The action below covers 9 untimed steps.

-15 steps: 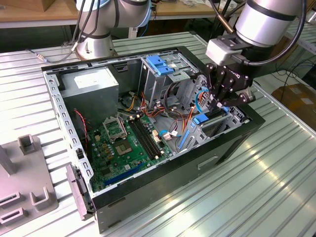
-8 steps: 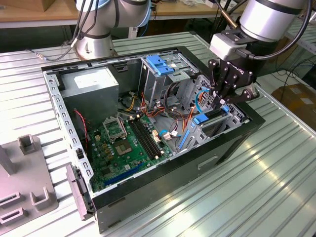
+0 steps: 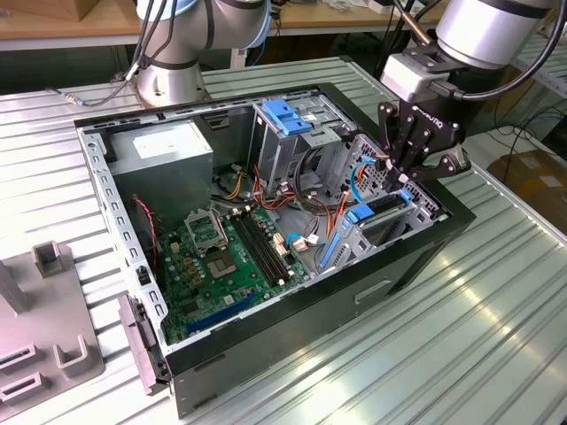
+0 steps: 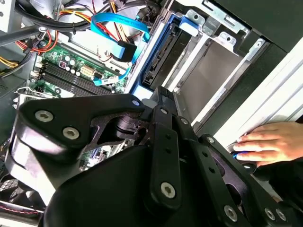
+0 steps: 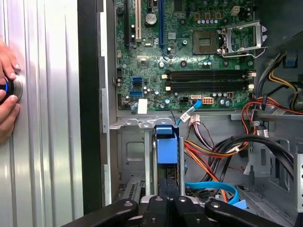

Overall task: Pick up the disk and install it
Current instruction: 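Insert the second disk wire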

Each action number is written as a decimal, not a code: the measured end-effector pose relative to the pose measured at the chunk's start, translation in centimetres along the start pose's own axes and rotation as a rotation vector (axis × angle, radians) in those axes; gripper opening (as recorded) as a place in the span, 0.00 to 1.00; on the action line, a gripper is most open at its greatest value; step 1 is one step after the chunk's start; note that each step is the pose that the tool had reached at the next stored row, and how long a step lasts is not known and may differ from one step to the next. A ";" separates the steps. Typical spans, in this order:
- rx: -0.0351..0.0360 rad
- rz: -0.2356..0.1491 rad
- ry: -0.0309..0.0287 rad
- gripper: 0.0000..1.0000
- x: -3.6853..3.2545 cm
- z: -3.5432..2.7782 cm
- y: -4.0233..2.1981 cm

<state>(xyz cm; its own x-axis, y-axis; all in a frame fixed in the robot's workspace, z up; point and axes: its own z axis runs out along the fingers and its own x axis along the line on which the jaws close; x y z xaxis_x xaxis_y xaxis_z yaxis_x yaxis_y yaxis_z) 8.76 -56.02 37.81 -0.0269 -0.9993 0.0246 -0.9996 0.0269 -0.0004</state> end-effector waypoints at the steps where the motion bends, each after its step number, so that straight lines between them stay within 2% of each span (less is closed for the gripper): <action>1: 0.0003 -0.009 0.0000 0.11 0.00 0.00 -0.05; 7: 0.0029 -0.117 -0.0001 0.11 0.00 0.04 -0.21; 9: 0.0030 -0.120 -0.0001 0.11 -0.02 0.04 -0.77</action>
<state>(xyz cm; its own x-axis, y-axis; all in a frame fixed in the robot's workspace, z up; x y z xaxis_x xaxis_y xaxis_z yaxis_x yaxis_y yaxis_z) 9.52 -56.02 37.77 0.0930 -0.9954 0.0246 -0.9957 -0.0930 -0.0005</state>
